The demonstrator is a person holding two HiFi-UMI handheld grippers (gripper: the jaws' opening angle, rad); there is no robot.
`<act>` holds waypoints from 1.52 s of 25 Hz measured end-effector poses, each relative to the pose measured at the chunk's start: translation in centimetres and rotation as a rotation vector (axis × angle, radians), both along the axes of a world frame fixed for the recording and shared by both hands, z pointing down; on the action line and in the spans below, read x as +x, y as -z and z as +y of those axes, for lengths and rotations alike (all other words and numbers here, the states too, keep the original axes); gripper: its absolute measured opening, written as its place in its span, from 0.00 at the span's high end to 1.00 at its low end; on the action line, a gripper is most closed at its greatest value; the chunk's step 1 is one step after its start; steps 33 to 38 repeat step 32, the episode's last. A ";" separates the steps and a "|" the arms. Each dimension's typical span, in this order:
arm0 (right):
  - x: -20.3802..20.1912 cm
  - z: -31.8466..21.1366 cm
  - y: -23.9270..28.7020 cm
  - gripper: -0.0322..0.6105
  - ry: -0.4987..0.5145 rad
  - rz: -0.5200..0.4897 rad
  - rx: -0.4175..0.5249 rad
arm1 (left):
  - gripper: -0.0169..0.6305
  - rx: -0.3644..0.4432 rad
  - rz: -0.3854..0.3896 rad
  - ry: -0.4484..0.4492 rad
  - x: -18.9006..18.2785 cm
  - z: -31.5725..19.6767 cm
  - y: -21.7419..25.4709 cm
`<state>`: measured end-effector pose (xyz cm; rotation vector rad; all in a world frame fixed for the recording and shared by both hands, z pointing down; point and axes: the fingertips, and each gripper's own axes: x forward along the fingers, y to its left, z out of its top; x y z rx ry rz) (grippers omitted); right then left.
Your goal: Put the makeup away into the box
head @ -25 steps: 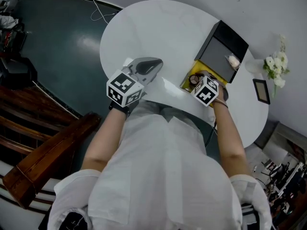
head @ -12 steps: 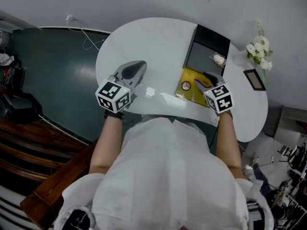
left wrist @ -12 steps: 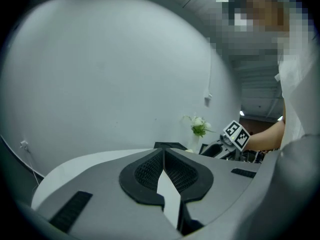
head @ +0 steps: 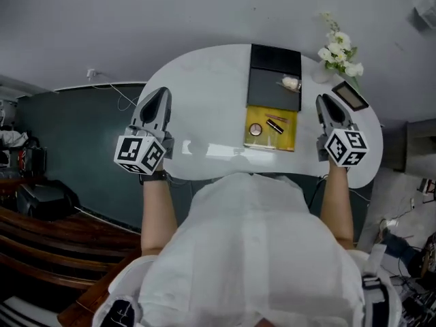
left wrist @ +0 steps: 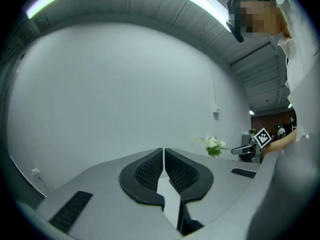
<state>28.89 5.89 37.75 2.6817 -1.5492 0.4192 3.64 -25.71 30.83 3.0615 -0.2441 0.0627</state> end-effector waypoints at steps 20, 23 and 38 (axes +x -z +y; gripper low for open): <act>1.9 6.7 4.2 0.94 -0.100 0.127 0.059 | 0.93 0.051 0.047 0.027 1.4 1.2 3.2; 1.9 6.6 4.1 0.94 -0.095 0.122 0.064 | 0.93 0.049 0.040 0.017 1.8 1.5 3.1; 2.2 5.9 3.3 0.94 -0.081 0.105 0.063 | 0.93 0.041 0.022 0.000 3.0 1.6 2.4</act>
